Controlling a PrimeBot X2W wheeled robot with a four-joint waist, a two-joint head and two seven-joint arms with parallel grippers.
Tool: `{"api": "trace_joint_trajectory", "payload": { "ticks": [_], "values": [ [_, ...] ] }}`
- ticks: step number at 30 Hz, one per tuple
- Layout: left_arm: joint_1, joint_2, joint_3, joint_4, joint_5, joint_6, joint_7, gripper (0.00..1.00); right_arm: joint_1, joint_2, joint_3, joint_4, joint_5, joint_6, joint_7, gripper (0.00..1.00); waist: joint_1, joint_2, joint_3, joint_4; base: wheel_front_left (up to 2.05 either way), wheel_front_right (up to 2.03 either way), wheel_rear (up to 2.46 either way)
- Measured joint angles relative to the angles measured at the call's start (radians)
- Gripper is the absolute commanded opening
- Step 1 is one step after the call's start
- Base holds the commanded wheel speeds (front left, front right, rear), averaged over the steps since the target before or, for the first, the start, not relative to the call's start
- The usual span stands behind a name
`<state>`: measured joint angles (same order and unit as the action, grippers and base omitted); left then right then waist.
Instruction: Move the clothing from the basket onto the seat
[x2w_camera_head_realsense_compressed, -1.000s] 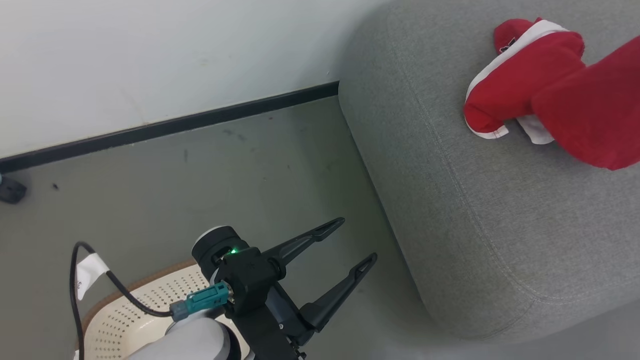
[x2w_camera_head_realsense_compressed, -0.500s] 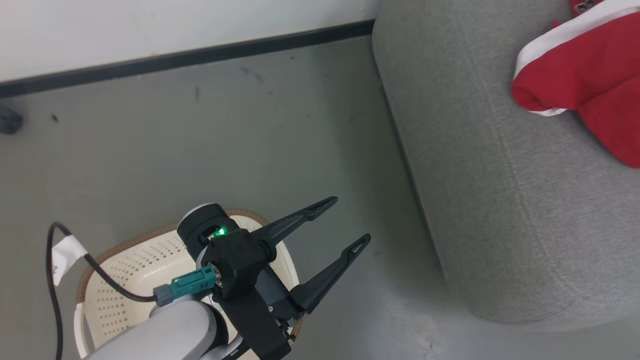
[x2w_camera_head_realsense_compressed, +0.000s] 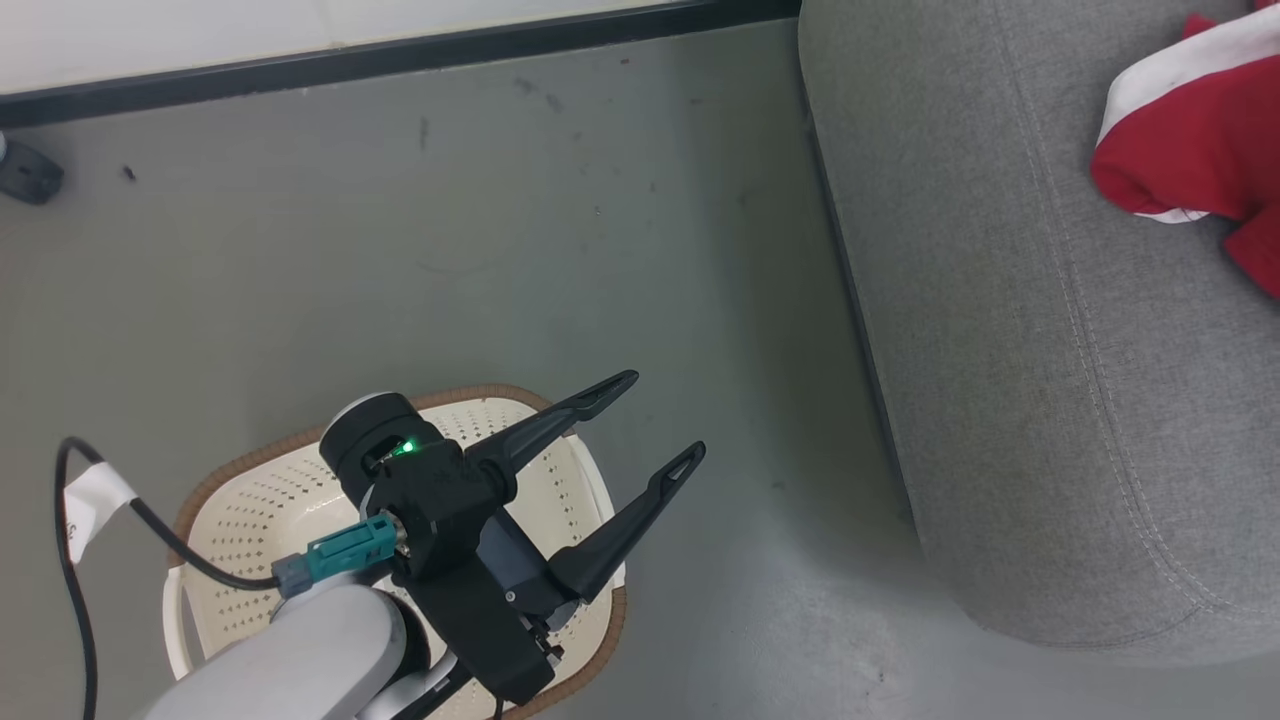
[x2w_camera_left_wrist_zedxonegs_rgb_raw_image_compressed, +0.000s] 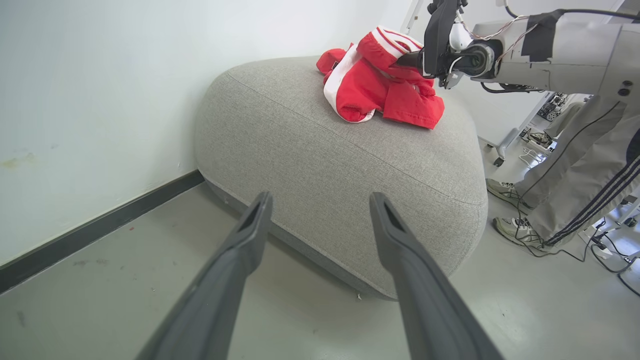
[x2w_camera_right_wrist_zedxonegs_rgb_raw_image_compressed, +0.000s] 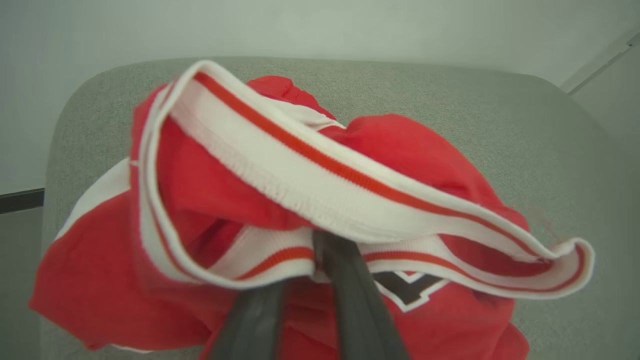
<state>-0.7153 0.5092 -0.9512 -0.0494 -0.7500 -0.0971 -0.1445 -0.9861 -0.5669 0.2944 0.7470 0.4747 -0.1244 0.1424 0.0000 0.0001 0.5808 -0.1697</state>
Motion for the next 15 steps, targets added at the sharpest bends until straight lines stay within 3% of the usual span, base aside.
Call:
{"api": "trace_joint_trajectory", "payload": {
  "ticks": [2, 3, 4, 10, 15],
  "values": [
    [0.000, -0.002, 0.000, 0.003, 0.000, 0.000, -0.007, 1.00, -0.002, 0.004, -0.010, 0.009, -0.012, 0.000, 0.020, 0.46, 0.0000, 0.0000, -0.004, -0.002, 0.00, 0.00, 0.00],
    [0.000, -0.003, -0.001, 0.009, -0.002, 0.000, -0.009, 1.00, -0.003, 0.009, -0.016, 0.016, -0.024, 0.000, 0.026, 0.91, 0.0000, 0.0000, -0.007, -0.003, 0.00, 0.00, 0.00],
    [0.001, -0.003, -0.001, 0.013, -0.003, 0.000, -0.013, 1.00, -0.003, 0.016, -0.020, 0.020, -0.036, 0.000, 0.033, 1.00, 0.0001, 0.0000, -0.011, -0.004, 0.00, 0.00, 0.00],
    [0.004, -0.006, -0.001, 0.038, -0.004, -0.001, -0.026, 1.00, 0.009, 0.063, -0.051, 0.026, -0.085, 0.000, 0.070, 1.00, 0.0000, 0.0000, -0.043, -0.012, 0.00, 0.00, 0.00],
    [0.010, -0.007, -0.001, 0.059, -0.006, -0.001, -0.039, 1.00, 0.073, 0.140, -0.064, 0.023, -0.110, 0.000, 0.118, 1.00, 0.0000, 0.0000, -0.079, -0.023, 0.00, 0.00, 0.00]
  ]
}}
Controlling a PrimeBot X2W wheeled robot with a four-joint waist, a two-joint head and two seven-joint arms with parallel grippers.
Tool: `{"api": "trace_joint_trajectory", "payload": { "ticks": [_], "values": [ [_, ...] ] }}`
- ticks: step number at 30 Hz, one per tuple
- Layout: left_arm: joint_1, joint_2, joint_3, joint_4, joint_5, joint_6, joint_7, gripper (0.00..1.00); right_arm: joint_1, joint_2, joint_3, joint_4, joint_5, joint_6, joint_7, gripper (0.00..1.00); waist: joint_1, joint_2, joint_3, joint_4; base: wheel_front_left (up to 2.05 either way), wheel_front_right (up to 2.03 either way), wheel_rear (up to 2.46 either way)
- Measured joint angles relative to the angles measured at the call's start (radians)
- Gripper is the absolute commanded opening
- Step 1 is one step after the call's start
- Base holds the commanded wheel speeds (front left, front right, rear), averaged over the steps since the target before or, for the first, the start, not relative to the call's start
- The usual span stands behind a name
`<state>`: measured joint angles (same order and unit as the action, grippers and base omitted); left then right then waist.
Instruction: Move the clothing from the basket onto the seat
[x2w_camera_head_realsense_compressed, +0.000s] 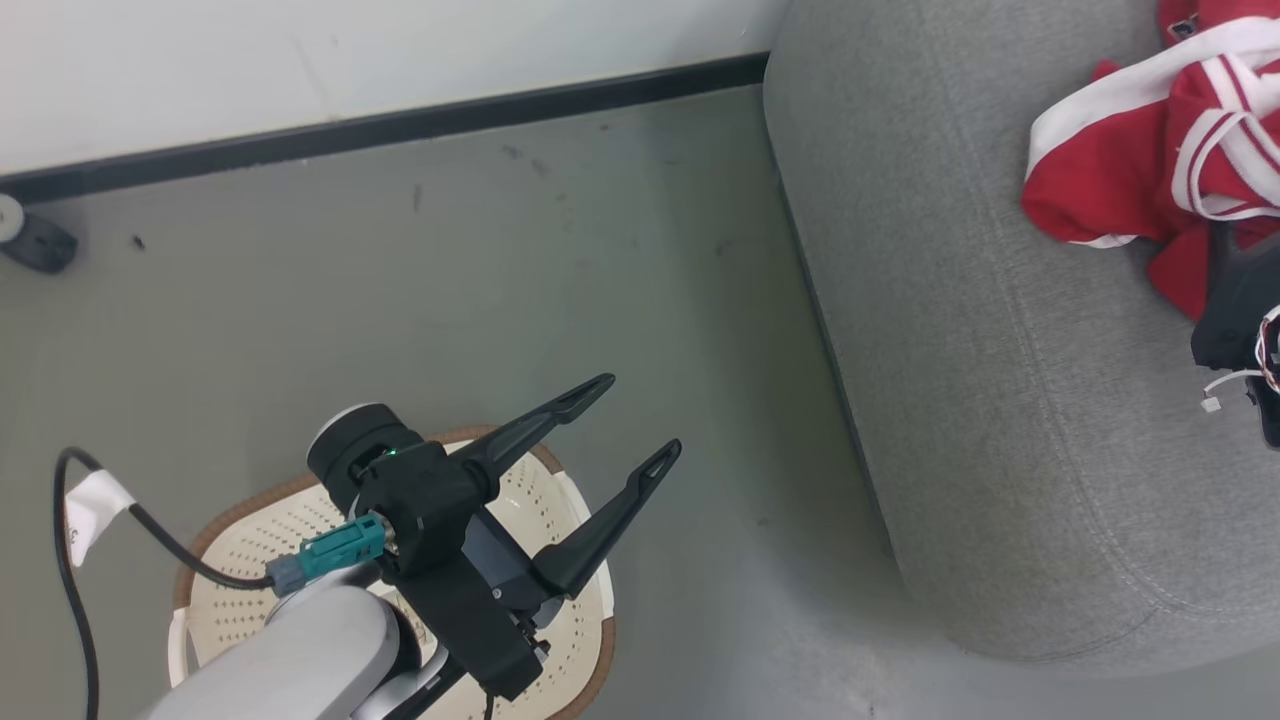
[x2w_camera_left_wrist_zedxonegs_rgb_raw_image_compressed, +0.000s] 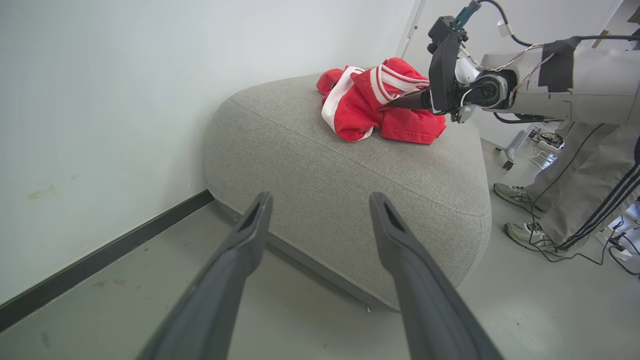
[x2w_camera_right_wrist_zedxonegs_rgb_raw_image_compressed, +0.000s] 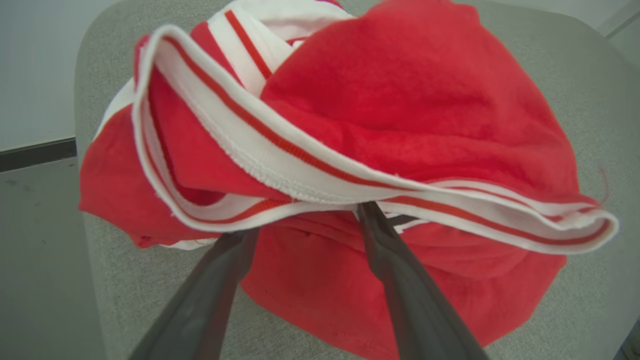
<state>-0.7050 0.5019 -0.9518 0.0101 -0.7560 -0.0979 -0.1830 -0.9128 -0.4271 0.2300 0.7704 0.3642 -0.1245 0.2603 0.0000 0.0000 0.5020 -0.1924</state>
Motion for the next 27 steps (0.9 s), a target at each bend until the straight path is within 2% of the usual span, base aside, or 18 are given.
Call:
{"api": "trace_joint_trajectory", "payload": {
  "ticks": [3, 13, 20, 27],
  "values": [
    [0.017, -0.001, 0.000, 0.015, -0.002, 0.000, -0.005, 1.00, 0.005, -0.004, 0.001, -0.013, -0.017, 0.000, 0.021, 1.00, 0.0000, 0.0000, -0.025, -0.008, 0.00, 0.00, 0.00],
    [0.060, -0.034, 0.001, 0.068, -0.039, 0.000, -0.031, 1.00, 0.024, -0.080, 0.025, -0.088, -0.040, 0.003, 0.047, 1.00, -0.0002, -0.0001, -0.136, -0.035, 0.00, 0.00, 0.00],
    [0.103, -0.038, 0.008, 0.097, -0.054, 0.002, -0.040, 1.00, 0.053, -0.119, 0.026, -0.128, -0.036, 0.059, 0.026, 1.00, -0.0002, -0.0002, -0.205, -0.045, 0.00, 0.00, 0.00],
    [0.125, -0.069, 0.025, 0.115, -0.068, 0.013, -0.049, 1.00, 0.083, -0.157, -0.006, -0.154, 0.028, 0.155, -0.044, 1.00, -0.0003, -0.0001, -0.283, -0.046, 0.00, 0.00, 0.00]
  ]
}}
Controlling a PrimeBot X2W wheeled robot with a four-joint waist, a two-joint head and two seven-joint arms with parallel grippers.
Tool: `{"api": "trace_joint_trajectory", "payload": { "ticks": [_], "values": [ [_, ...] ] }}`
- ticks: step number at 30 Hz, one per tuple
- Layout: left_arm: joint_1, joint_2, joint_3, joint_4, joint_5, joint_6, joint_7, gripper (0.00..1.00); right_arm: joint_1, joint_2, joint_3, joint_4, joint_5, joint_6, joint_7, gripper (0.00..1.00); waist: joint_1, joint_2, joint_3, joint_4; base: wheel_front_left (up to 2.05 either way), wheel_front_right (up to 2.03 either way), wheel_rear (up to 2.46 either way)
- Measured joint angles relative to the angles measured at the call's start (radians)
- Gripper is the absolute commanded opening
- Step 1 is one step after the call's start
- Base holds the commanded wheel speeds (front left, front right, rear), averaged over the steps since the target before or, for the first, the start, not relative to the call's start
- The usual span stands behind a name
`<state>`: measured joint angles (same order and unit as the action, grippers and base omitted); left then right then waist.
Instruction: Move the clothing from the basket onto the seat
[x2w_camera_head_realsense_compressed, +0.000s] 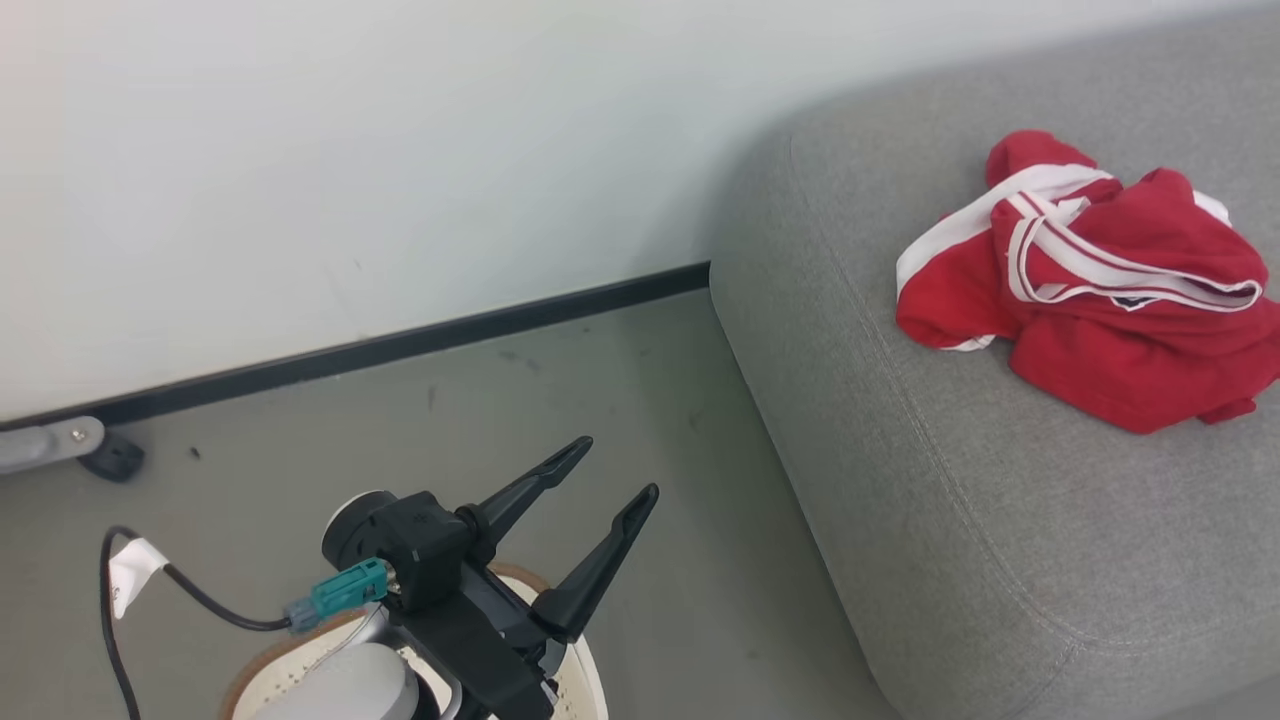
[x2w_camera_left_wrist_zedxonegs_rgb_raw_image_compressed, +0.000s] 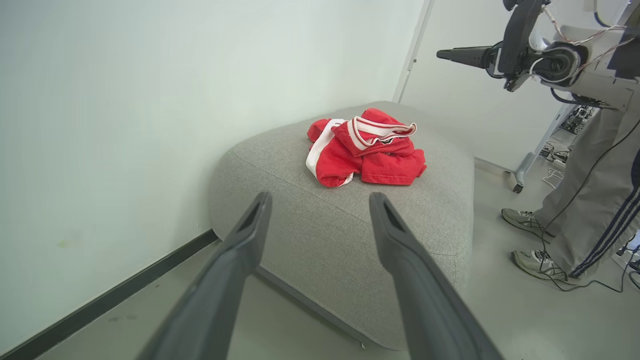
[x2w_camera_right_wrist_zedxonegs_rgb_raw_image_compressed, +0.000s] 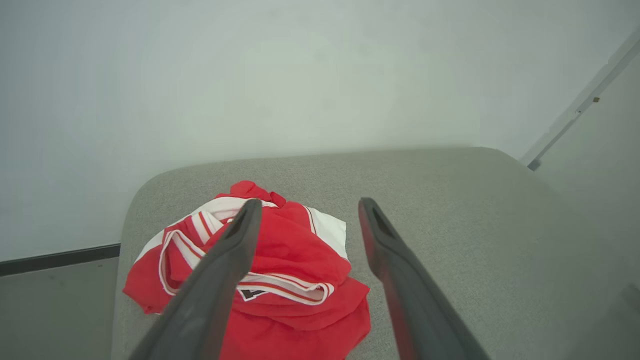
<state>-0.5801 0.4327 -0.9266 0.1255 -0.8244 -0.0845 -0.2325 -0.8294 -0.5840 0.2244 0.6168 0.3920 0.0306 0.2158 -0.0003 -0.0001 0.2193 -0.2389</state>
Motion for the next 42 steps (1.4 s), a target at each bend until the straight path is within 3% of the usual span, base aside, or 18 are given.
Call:
{"api": "trace_joint_trajectory", "payload": {
  "ticks": [4, 10, 29, 42],
  "values": [
    [0.016, -0.010, 0.010, 0.014, -0.003, 0.010, -0.004, 1.00, 0.002, -0.002, -0.012, 0.002, 0.032, 0.056, -0.049, 1.00, 0.0001, 0.0000, -0.036, 0.011, 0.00, 0.00, 0.00],
    [0.046, -0.013, 0.041, 0.031, -0.030, 0.033, -0.011, 1.00, 0.048, 0.007, -0.026, -0.014, 0.077, 0.074, -0.124, 1.00, 0.0001, -0.0001, -0.073, 0.049, 0.00, 0.00, 0.00],
    [0.192, -0.015, 0.156, 0.059, -0.056, 0.124, -0.017, 1.00, 0.416, 0.125, -0.012, -0.283, 0.157, 0.084, -0.325, 1.00, 0.0003, 0.0000, -0.157, 0.185, 0.00, 0.00, 0.00],
    [0.291, -0.016, 0.278, 0.075, -0.037, 0.179, -0.017, 1.00, 0.630, 0.193, -0.027, -0.364, 0.191, 0.073, -0.422, 1.00, 0.0003, 0.0001, -0.181, 0.236, 0.00, 0.00, 0.00]
  ]
}}
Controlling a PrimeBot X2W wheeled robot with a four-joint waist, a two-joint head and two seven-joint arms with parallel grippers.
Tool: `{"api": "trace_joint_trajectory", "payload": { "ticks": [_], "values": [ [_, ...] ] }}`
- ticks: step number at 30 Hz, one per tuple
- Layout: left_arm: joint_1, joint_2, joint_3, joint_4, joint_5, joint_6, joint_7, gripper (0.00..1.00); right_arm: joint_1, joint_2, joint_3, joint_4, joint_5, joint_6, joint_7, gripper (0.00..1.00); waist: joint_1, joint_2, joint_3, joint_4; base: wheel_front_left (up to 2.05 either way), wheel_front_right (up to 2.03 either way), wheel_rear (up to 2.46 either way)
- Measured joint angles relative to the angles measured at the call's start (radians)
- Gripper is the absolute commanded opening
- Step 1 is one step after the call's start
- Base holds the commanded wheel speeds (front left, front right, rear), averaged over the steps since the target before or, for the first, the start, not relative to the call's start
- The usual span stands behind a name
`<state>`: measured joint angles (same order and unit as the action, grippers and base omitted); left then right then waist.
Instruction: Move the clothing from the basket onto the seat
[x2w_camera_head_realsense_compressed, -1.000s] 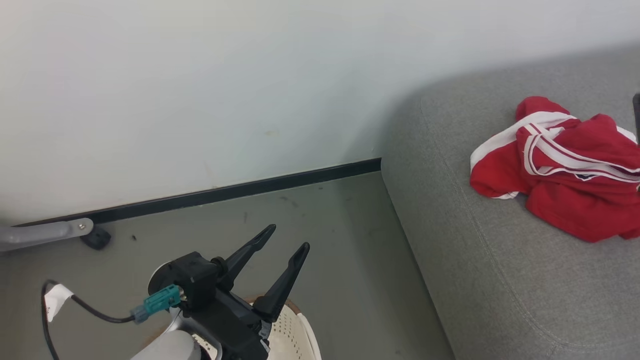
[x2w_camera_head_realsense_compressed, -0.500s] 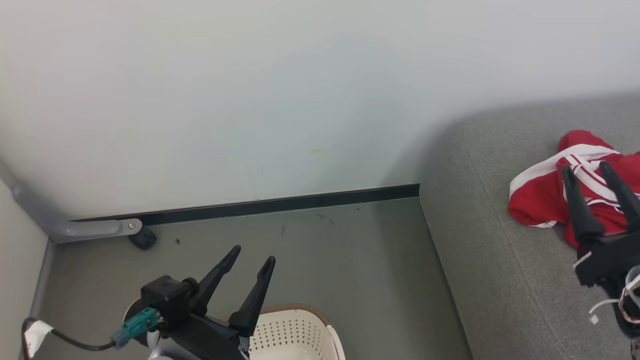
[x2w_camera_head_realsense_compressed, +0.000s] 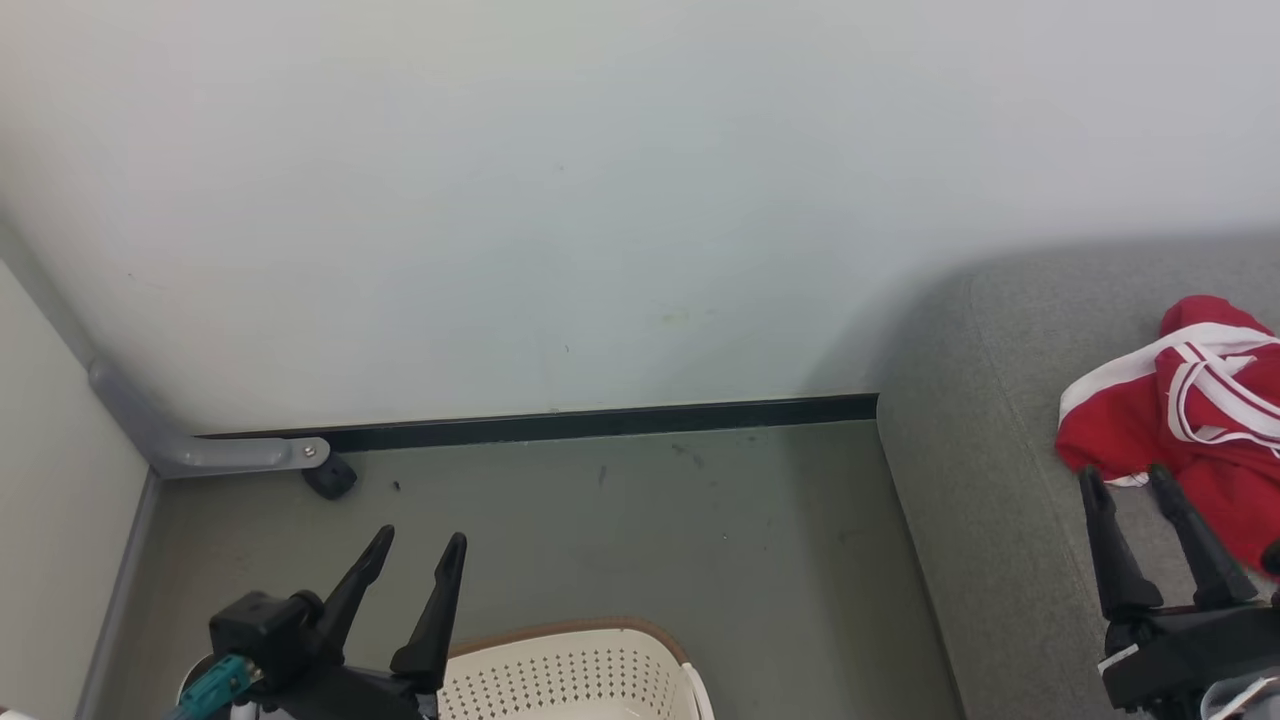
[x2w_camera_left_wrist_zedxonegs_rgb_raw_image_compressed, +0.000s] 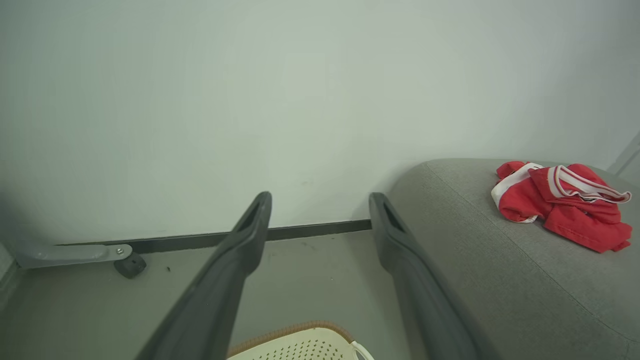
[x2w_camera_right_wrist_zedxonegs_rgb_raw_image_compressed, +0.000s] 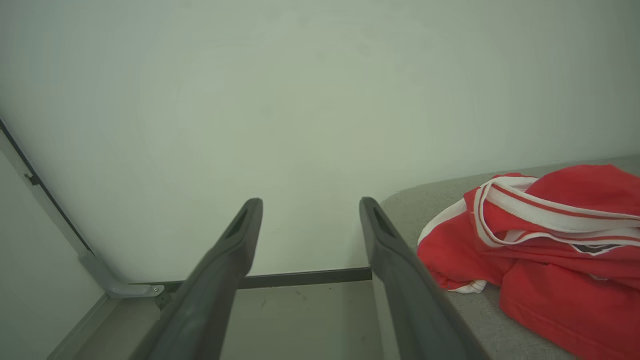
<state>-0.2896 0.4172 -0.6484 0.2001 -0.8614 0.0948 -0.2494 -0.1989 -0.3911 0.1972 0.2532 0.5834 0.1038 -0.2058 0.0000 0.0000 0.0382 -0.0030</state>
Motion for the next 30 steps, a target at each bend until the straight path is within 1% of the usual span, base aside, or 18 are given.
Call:
{"api": "trace_joint_trajectory", "payload": {
  "ticks": [5, 8, 12, 17, 19, 25, 30],
  "values": [
    [0.048, -0.013, 0.063, 0.006, 0.003, 0.011, 0.000, 1.00, 0.033, 0.048, 0.005, -0.011, 0.009, -0.012, -0.017, 1.00, 0.0000, 0.0000, -0.001, 0.002, 0.00, 0.00, 0.00],
    [0.095, -0.015, 0.108, 0.012, 0.010, 0.016, 0.000, 1.00, 0.035, 0.080, 0.026, -0.007, 0.009, -0.013, -0.025, 1.00, 0.0000, 0.0000, -0.005, -0.003, 0.00, 0.00, 0.00],
    [0.128, -0.026, 0.145, 0.021, 0.039, 0.021, 0.000, 1.00, 0.069, 0.085, 0.030, -0.006, 0.006, -0.015, -0.031, 1.00, 0.0000, 0.0000, -0.007, -0.004, 0.00, 0.00, 0.00],
    [0.141, -0.062, 0.195, 0.017, 0.080, 0.021, 0.000, 1.00, 0.096, 0.108, 0.051, 0.007, -0.014, -0.016, -0.035, 1.00, 0.0000, 0.0000, -0.009, -0.002, 0.00, 0.00, 0.00],
    [0.158, -0.076, 0.220, 0.013, 0.106, 0.029, 0.000, 1.00, 0.106, 0.118, 0.058, 0.007, -0.022, -0.016, -0.038, 1.00, 0.0000, 0.0000, -0.010, 0.000, 0.00, 0.00, 0.00],
    [0.180, -0.098, 0.288, 0.005, 0.180, 0.029, 0.000, 1.00, 0.108, 0.149, 0.077, 0.008, -0.030, -0.015, -0.042, 1.00, 0.0000, 0.0001, -0.011, 0.002, 0.00, 0.00, 0.00],
    [0.203, -0.119, 0.328, -0.009, 0.219, 0.029, 0.000, 1.00, 0.108, 0.158, 0.077, 0.010, -0.030, -0.015, -0.043, 1.00, 0.0000, 0.0000, -0.008, 0.003, 0.00, 0.00, 0.00]
  ]
}}
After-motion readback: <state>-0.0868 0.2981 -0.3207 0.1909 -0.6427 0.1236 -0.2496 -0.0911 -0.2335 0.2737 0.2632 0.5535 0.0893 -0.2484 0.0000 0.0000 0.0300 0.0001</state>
